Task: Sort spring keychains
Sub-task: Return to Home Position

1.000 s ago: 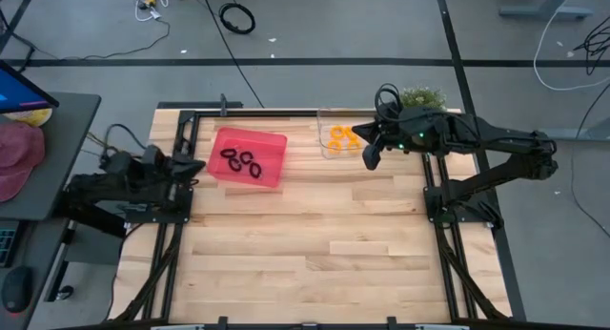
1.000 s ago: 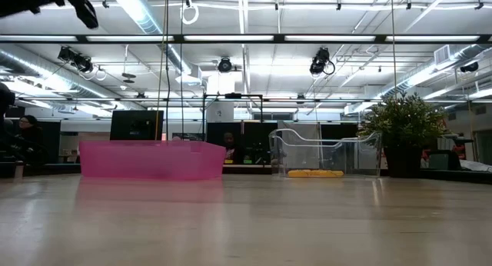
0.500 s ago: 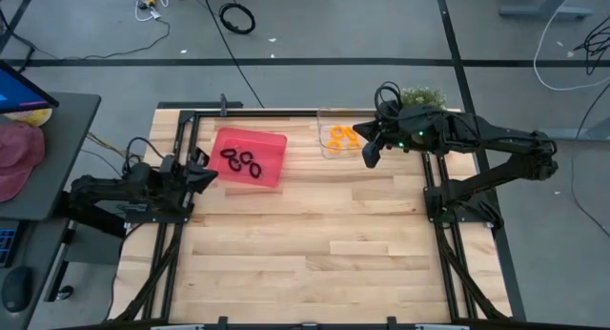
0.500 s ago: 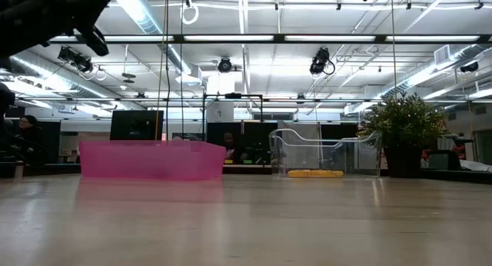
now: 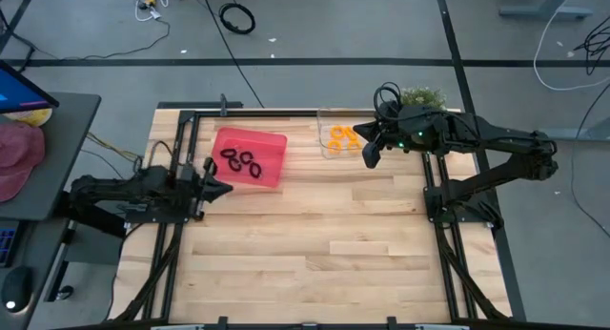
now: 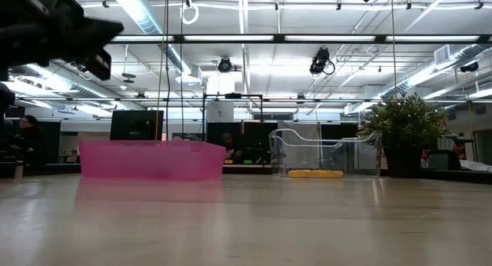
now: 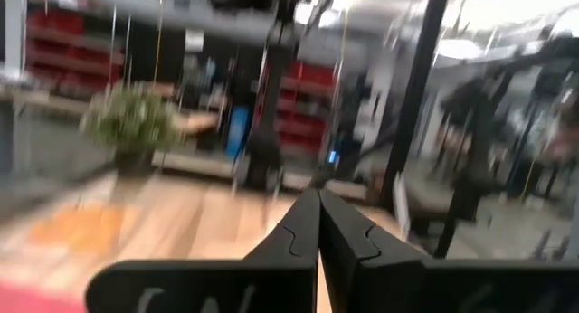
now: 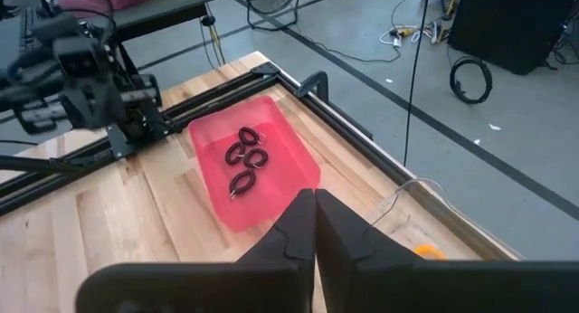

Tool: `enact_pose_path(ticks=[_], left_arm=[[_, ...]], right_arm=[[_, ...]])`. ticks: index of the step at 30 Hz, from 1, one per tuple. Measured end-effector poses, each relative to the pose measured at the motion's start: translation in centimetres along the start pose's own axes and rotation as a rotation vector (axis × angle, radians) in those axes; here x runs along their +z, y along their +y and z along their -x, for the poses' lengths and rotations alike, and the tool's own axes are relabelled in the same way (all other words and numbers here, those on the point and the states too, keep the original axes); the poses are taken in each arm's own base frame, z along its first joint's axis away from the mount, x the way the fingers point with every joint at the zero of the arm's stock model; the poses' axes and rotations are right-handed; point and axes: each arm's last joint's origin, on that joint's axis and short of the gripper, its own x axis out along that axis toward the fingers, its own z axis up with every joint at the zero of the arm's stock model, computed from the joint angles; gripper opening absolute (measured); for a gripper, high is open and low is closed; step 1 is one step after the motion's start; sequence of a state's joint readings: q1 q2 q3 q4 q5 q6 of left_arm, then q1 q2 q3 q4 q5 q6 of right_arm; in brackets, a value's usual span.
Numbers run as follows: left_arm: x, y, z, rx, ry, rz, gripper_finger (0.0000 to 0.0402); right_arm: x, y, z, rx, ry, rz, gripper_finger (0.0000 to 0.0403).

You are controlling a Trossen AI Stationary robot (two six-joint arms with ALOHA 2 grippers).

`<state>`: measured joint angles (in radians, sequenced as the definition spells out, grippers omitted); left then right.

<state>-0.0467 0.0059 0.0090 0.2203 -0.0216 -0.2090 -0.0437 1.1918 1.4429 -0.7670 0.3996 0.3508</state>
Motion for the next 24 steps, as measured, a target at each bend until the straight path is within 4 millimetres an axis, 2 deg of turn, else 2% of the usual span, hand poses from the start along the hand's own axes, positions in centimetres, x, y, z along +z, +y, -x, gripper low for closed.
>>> enact_pose_path(ticks=[5, 11, 15, 24], left_arm=[[-1.7, 0.4, 0.2, 0.066, 0.170, -0.015, 0.0004], [-1.8, 0.5, 0.2, 0.071, 0.189, -0.023, 0.0004], [-1.9, 0.5, 0.2, 0.081, 0.190, 0.044, 0.0005], [-1.6, 0.5, 0.1, 0.084, 0.158, 0.068, 0.0005]], right_arm=[[0.0, 0.0, 0.0, 0.000, 0.000, 0.000, 0.0008], [0.0, 0.1, 0.0, 0.024, 0.009, 0.001, 0.0008], [-0.2, 0.0, 0.1, 0.031, 0.029, 0.007, 0.0008], [-0.8, -1.4, 3.3, 0.045, 0.058, 0.010, 0.0004]])
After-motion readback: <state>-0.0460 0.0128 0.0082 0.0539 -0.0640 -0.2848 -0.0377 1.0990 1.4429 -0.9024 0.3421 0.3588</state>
